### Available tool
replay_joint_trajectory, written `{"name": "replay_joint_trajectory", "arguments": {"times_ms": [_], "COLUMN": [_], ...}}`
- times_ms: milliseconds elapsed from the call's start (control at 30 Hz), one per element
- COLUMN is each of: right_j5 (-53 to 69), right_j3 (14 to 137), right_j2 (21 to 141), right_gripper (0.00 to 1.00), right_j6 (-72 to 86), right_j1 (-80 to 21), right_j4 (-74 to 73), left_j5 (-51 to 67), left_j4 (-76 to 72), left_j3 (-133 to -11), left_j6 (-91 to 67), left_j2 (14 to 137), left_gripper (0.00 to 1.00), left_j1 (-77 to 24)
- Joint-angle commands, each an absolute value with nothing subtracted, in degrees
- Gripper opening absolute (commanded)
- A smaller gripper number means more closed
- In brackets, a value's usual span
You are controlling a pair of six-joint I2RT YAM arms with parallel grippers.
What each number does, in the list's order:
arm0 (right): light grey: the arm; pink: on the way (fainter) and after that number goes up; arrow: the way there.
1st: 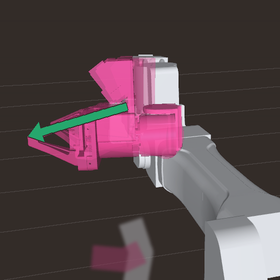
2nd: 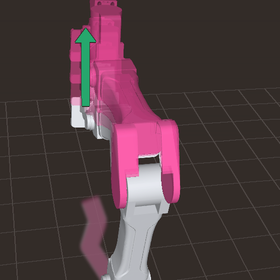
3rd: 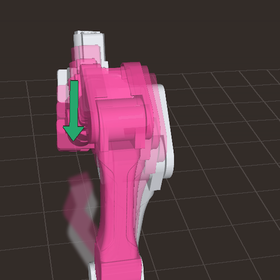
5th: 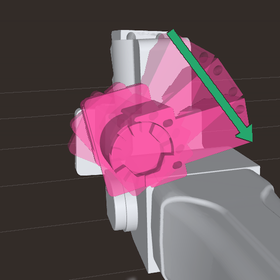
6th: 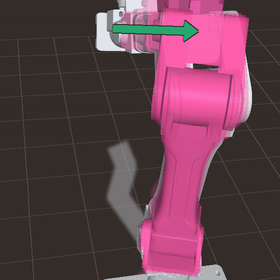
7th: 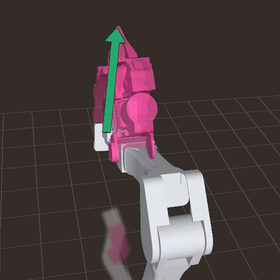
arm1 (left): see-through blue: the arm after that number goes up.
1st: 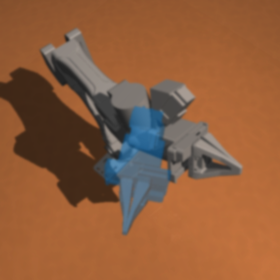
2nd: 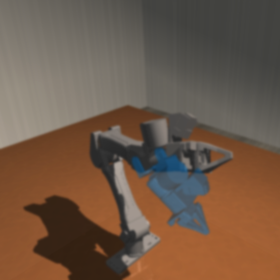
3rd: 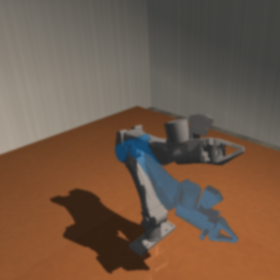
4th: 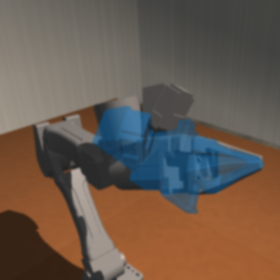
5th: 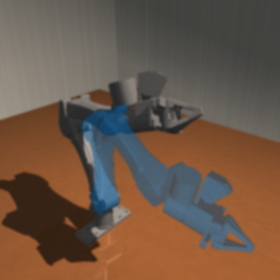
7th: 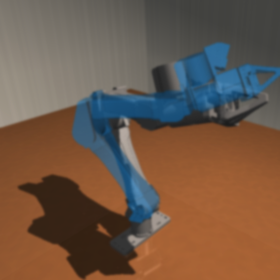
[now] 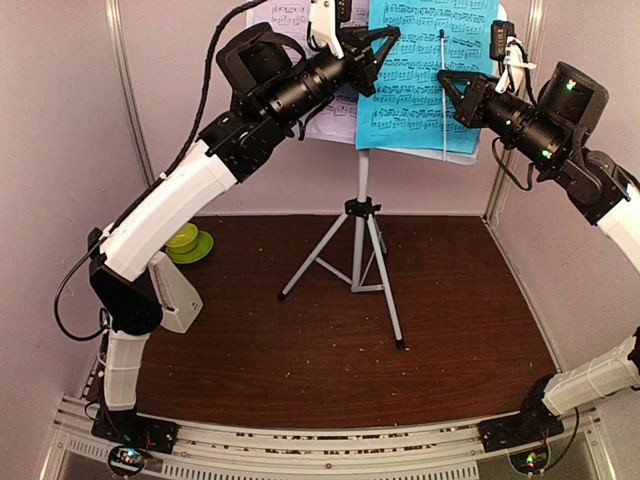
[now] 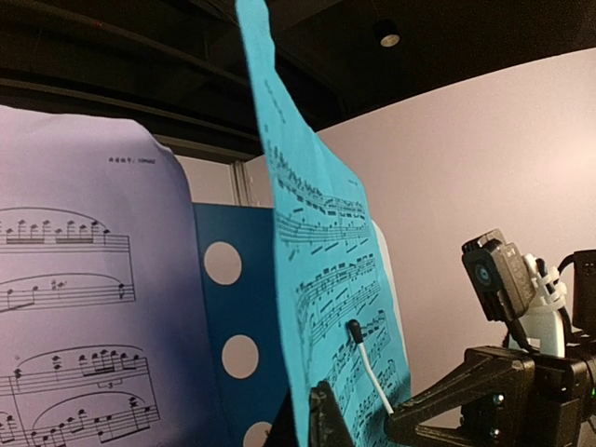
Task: Set up the instrument practice props
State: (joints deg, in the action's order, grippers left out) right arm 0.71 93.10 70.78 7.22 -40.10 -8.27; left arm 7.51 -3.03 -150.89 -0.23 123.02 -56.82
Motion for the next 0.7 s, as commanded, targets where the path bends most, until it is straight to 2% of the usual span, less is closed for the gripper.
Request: {"name": "replay_joint_trajectory", "arguments": {"times_ms": [0, 233, 667], "right_j5": [3.4, 2.9, 1.0], "right_j3": [92.7, 92.7, 92.8], "right_j2": [71.0, 71.1, 70.9], "right_gripper": [0.00, 0.01, 0.24], "right_j6": [8.0, 8.2, 8.3], "right_j1": [-40.2, -40.2, -40.2], "right_j4": [-5.7, -5.3, -5.7], "left_j5": [8.9, 8.3, 6.4], "left_j4": [-5.6, -4.8, -3.2], "left_j3": [-152.4, -152.4, -149.3], "left_j6": [-1.1, 0.2, 2.2], "left_j2": [124.0, 123.4, 118.6], "left_gripper": [0.02, 0.18, 0.34], "left_j1": [-56.4, -56.4, -56.4]}}
